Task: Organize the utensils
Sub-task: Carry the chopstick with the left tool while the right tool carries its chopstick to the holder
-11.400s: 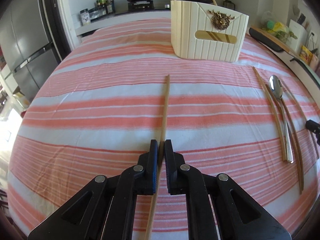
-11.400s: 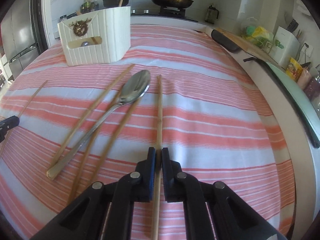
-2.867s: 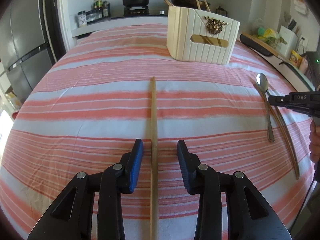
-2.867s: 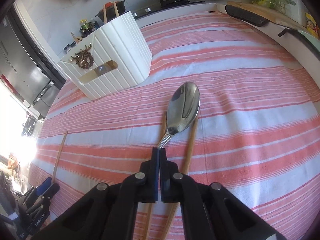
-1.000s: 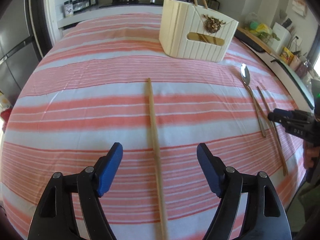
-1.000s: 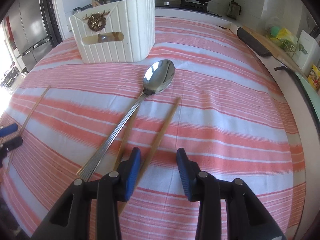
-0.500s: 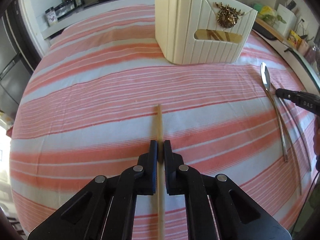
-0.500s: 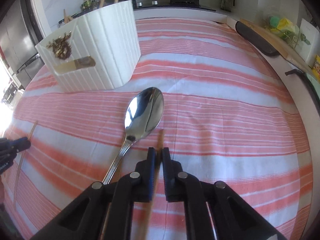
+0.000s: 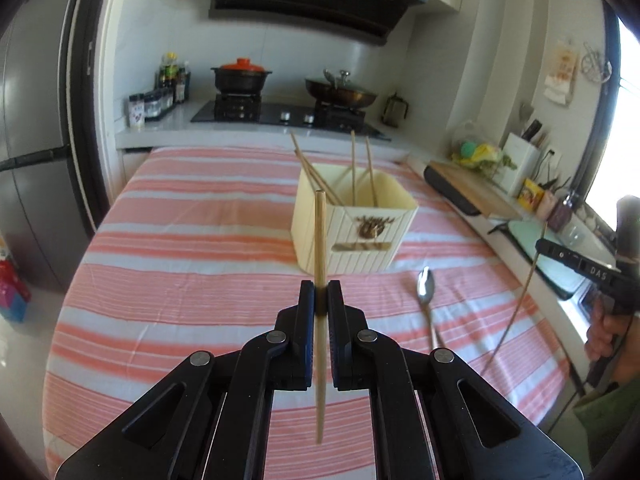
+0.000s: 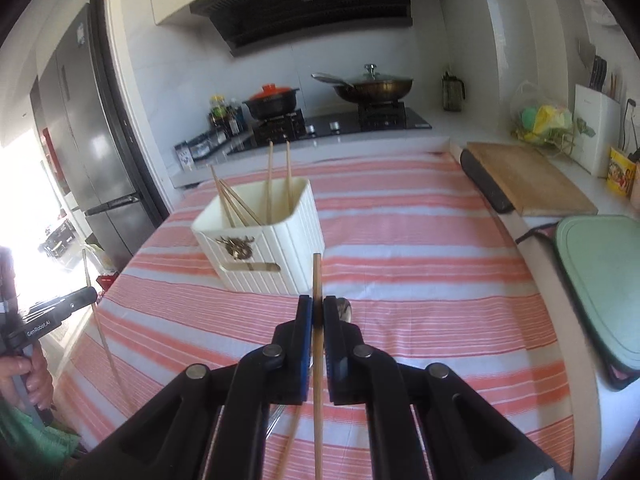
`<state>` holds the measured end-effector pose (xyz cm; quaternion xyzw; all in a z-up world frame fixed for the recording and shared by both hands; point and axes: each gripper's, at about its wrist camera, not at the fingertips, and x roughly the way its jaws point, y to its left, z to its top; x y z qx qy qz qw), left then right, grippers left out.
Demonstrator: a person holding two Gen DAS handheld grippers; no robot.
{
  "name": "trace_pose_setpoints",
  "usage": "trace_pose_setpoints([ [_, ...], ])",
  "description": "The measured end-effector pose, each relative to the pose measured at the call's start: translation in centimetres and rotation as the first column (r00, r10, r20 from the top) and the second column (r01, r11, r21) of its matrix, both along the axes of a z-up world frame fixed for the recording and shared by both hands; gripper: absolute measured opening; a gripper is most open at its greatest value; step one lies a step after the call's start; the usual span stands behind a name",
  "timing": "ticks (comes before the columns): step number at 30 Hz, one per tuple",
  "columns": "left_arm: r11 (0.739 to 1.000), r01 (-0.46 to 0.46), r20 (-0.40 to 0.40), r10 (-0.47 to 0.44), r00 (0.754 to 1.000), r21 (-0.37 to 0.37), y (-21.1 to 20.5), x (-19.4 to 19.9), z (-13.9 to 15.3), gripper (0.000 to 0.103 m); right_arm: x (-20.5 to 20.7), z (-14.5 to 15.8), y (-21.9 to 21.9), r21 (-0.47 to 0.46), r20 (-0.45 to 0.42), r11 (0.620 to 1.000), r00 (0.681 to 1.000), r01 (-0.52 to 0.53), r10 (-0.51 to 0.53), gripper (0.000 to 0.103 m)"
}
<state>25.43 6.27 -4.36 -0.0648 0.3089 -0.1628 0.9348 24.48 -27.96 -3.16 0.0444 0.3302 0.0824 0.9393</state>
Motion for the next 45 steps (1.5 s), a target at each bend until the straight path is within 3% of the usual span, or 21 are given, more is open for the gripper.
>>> trace_pose_setpoints([
  [8, 0.998, 0.016, 0.076, -0.012, 0.997, -0.053, 0.0, -2.9, 2.7, 0.004, -3.6, 3.4, 1.4, -0.033, 0.122, 0.999, 0.992, -0.031, 0.035, 0.006],
  [18, 0.998, 0.042, 0.093, -0.038, 0.995, -0.050, -0.5, -3.5, 3.7, 0.004, -3.3, 5.8, 1.8, -0.018, 0.139, 0.998, 0.988, -0.058, 0.060, 0.006],
  [22, 0.997, 0.044, 0.112, -0.036, 0.993, -0.070, -0.1, -2.6, 5.3, 0.004, -1.5, 7.1, 1.6, -0.005, 0.138, 0.999, 0.989, -0.054, 0.054, 0.006],
  [27, 0.996, 0.019, 0.230, 0.002, 0.973, -0.092, 0.3, -0.2, 10.5, 0.004, 1.6, 10.8, 1.8, -0.003, 0.223, 0.999, 0.974, -0.045, 0.045, 0.006],
  [31, 0.993, -0.019, 0.306, 0.054, 0.950, -0.117, -0.1, 3.6, 14.1, 0.004, 4.7, 13.8, 2.9, -0.011, 0.304, 0.999, 0.951, -0.053, 0.054, 0.006],
  [34, 0.992, -0.070, 0.344, 0.103, 0.933, -0.108, -1.2, 7.2, 14.7, 0.004, 7.4, 15.0, 4.2, -0.024, 0.349, 0.997, 0.934, -0.070, 0.075, 0.005],
  [39, 0.990, -0.084, 0.227, 0.107, 0.968, -0.111, -3.4, 14.6, 11.4, 0.004, 12.8, 13.4, 6.2, -0.043, 0.319, 0.994, 0.941, -0.102, 0.110, 0.005],
  [45, 0.995, -0.070, 0.051, 0.073, 0.996, -0.066, -5.8, 20.4, 5.0, 0.004, 19.0, 7.0, 8.0, -0.091, 0.133, 0.984, 0.978, -0.151, 0.163, 0.005],
])
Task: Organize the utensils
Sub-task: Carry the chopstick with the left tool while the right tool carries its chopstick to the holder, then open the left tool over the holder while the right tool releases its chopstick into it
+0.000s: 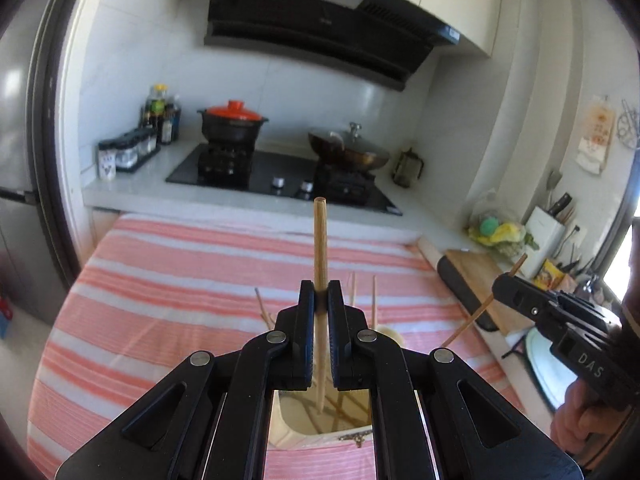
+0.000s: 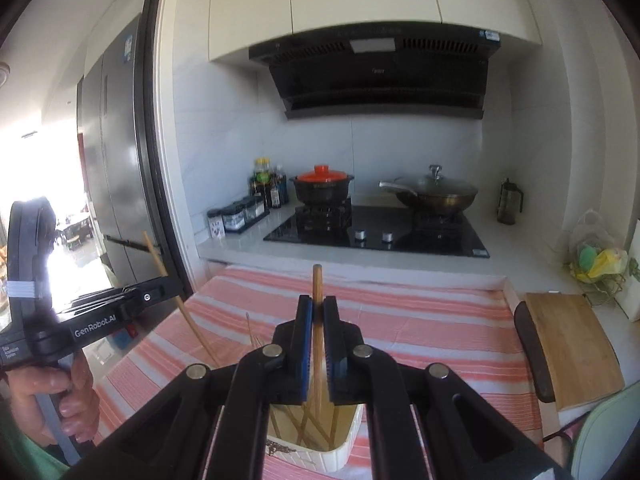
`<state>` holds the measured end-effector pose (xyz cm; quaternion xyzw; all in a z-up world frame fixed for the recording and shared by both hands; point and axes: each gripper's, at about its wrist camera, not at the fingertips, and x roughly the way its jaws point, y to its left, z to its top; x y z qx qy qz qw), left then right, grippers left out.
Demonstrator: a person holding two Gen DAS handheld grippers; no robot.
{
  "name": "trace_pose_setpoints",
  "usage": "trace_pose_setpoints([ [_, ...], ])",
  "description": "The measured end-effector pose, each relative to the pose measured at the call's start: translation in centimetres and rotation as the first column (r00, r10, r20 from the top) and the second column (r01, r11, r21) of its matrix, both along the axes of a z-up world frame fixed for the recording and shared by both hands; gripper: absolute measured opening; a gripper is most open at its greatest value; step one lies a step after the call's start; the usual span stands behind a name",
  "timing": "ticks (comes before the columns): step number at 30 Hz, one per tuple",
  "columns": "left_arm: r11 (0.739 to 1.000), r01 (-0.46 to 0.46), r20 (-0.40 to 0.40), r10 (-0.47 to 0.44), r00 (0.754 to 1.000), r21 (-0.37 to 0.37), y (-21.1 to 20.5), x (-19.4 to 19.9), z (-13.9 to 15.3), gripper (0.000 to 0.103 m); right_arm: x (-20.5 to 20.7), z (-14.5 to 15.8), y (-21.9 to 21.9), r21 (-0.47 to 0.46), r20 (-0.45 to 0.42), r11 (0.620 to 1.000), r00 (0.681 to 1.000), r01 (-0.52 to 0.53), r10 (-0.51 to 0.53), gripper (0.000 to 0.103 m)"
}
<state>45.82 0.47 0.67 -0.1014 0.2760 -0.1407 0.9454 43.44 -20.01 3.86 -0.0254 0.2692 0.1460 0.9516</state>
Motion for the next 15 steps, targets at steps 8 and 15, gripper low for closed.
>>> trace_pose_setpoints([
  [8, 0.999, 0.031, -0.152, -0.024, 0.988, 0.045, -1.8, 2.2, -4.3, 0.017, 4.1, -6.5, 1.7, -0.040, -0.221, 0.999, 0.975, -0.025, 0.015, 0.007],
  [15, 0.994, 0.045, -0.137, -0.031, 0.990, 0.099, 0.7, -3.4, -2.8, 0.074, 0.2, -4.0, -0.1, -0.004, -0.133, 1.000, 0.991, 0.017, -0.018, 0.047],
])
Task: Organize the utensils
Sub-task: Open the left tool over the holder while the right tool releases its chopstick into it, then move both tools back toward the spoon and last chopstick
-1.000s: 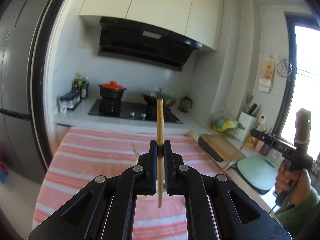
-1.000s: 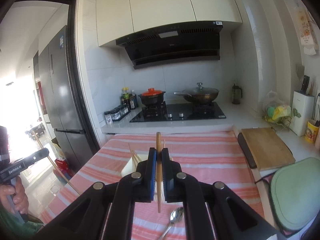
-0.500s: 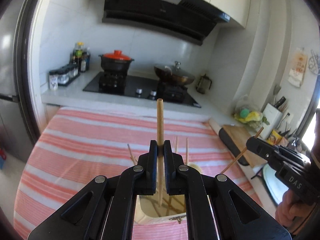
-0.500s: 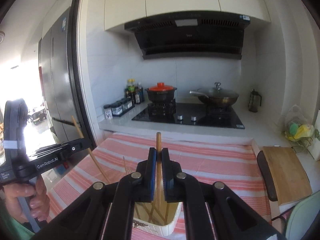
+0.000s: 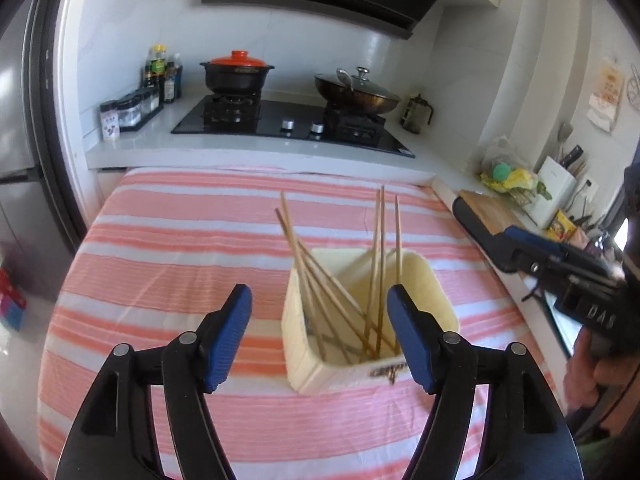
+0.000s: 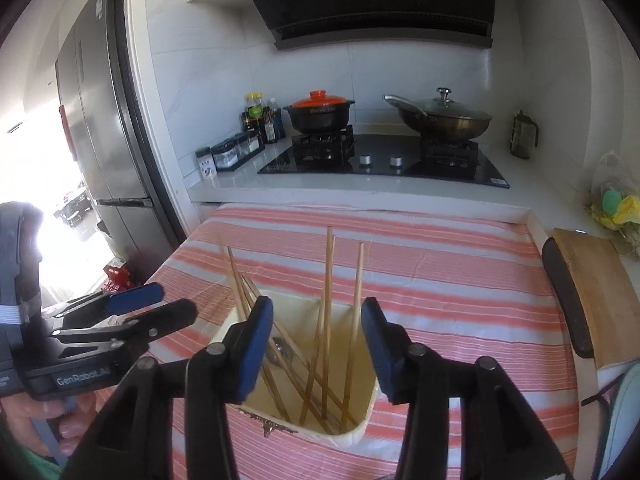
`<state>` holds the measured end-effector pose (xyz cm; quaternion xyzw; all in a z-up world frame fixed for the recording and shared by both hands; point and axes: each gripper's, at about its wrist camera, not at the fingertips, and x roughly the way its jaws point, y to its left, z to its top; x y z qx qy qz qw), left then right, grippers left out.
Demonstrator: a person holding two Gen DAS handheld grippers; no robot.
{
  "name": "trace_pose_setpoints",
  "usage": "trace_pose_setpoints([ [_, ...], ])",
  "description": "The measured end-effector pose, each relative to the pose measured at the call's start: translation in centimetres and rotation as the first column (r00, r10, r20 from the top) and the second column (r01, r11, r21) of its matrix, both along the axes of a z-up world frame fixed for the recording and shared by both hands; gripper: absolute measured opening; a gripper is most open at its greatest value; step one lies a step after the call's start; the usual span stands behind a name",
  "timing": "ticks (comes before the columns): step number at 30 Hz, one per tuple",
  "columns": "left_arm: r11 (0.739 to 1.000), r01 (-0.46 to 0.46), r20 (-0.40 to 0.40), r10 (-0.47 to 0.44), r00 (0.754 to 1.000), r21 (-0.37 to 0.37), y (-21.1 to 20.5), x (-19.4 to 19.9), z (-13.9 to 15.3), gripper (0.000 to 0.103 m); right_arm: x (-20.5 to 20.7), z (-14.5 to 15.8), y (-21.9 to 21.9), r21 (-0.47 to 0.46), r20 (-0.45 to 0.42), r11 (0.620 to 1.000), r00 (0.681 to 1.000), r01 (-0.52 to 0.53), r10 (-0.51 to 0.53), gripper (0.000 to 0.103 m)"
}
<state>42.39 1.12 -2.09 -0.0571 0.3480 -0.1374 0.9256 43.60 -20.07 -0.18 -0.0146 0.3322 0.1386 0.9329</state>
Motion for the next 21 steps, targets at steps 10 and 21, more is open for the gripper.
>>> trace_pose_setpoints([
  [10, 0.997, 0.061, -0.138, -0.052, 0.989, 0.056, 1.6, -14.3, -8.8, 0.086, -16.2, -5.4, -6.6, -0.179, 0.007, 0.980, 0.996, 0.088, -0.088, 0.058],
  [21, 0.987, 0.157, -0.167, -0.148, 0.975, 0.038, -5.2, -19.2, -12.8, 0.086, -26.1, -15.9, -9.7, -0.127, -0.125, 0.961, 0.958, 0.244, -0.260, 0.058],
])
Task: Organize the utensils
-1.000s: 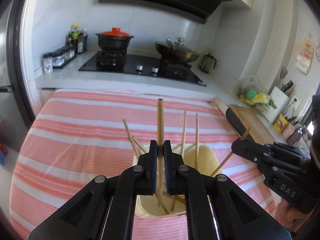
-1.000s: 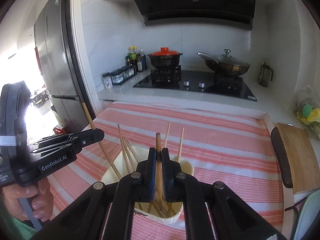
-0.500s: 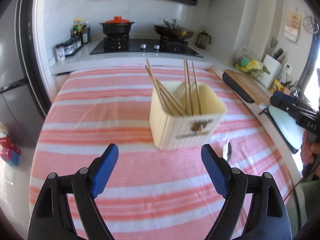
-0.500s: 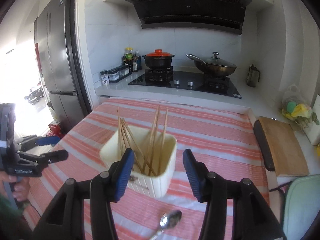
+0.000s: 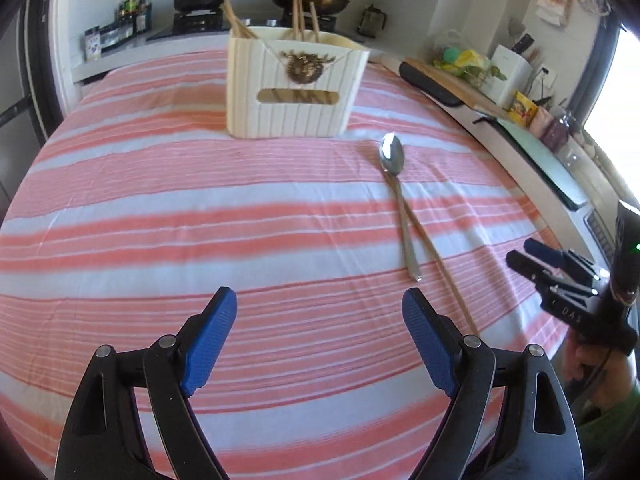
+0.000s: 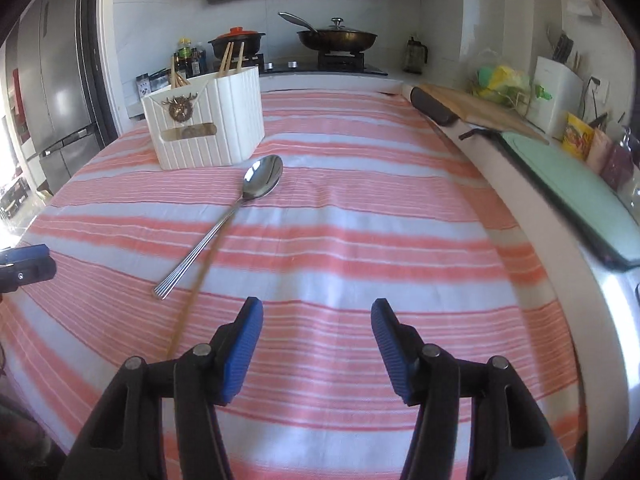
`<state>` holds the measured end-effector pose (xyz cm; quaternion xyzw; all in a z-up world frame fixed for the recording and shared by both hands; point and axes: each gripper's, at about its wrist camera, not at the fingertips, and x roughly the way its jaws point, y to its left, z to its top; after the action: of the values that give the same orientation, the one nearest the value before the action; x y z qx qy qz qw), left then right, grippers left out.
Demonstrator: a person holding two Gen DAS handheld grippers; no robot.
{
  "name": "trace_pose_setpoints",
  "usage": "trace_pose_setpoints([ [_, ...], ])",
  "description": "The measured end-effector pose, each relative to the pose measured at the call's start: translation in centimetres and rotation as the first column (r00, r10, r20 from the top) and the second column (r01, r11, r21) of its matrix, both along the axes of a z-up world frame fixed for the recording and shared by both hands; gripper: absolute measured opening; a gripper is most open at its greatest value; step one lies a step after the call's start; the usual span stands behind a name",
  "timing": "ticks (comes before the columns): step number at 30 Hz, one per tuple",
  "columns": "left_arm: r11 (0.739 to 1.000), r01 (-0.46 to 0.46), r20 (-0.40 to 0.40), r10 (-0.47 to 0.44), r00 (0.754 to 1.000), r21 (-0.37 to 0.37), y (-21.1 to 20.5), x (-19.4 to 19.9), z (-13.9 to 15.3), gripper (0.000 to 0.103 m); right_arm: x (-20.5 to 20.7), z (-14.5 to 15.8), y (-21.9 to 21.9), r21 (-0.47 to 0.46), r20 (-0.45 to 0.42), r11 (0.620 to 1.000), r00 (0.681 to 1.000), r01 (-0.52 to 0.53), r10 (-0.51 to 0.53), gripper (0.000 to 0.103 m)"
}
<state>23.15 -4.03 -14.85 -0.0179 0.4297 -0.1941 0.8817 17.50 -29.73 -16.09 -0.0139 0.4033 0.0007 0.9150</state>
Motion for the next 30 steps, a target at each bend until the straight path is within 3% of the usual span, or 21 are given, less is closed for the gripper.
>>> trace_pose_setpoints([
  [4, 0.997, 0.072, 0.049, -0.073, 0.996, 0.018, -3.3, 1.5, 1.1, 0.086, 0.2, 0.0, 2.1, 0.048, -0.003, 0.997, 0.998, -0.066, 0.067, 0.057],
  [8, 0.989, 0.143, 0.028, -0.144, 0.989, 0.034, -7.0, 4.6, 0.7, 0.085, 0.5, -0.4, 4.3, 0.113, -0.024, 0.985, 0.990, -0.132, 0.136, 0.053],
  [13, 0.975, 0.191, 0.000, -0.192, 0.981, 0.110, -10.8, 8.0, -1.4, 0.079, 1.0, -3.1, 6.8, 0.050, -0.102, 0.981, 0.977, -0.185, 0.190, 0.036],
  [15, 0.970, 0.191, -0.015, -0.191, 0.981, 0.150, -11.6, 8.9, -2.5, 0.075, 0.7, -3.6, 7.1, 0.022, -0.087, 0.983, 0.979, -0.185, 0.186, 0.019],
  [17, 0.967, 0.195, -0.035, -0.192, 0.981, 0.164, -12.0, 9.3, -3.3, 0.065, 0.4, -3.6, 7.3, -0.051, -0.096, 0.983, 0.980, -0.177, 0.172, 0.008],
  [21, 0.960, 0.209, -0.045, -0.205, 0.978, 0.184, -12.5, 8.7, -4.3, 0.054, -0.6, -3.1, 5.2, -0.138, -0.119, 0.988, 0.992, -0.063, 0.047, 0.006],
  [23, 0.955, 0.211, -0.025, -0.211, 0.977, 0.206, -12.8, 8.0, -4.7, 0.043, -1.3, -2.7, 3.7, -0.165, -0.115, 0.986, 0.993, -0.003, -0.016, 0.006],
  [24, 0.953, 0.213, -0.007, -0.216, 0.976, 0.217, -13.1, 7.8, -4.7, 0.037, -1.7, -2.7, 3.1, -0.161, -0.114, 0.987, 0.993, 0.016, -0.035, 0.006],
  [26, 0.950, 0.224, 0.003, -0.230, 0.973, 0.217, -13.5, 7.3, -4.6, 0.007, -2.2, -2.6, 2.1, -0.155, -0.106, 0.987, 0.992, 0.045, -0.062, 0.006],
  [30, 0.958, 0.178, 0.016, -0.186, 0.982, 0.224, -12.7, 6.4, -4.5, 0.005, -2.6, -2.8, 1.6, -0.149, -0.094, 0.987, 0.993, 0.055, -0.069, 0.006],
])
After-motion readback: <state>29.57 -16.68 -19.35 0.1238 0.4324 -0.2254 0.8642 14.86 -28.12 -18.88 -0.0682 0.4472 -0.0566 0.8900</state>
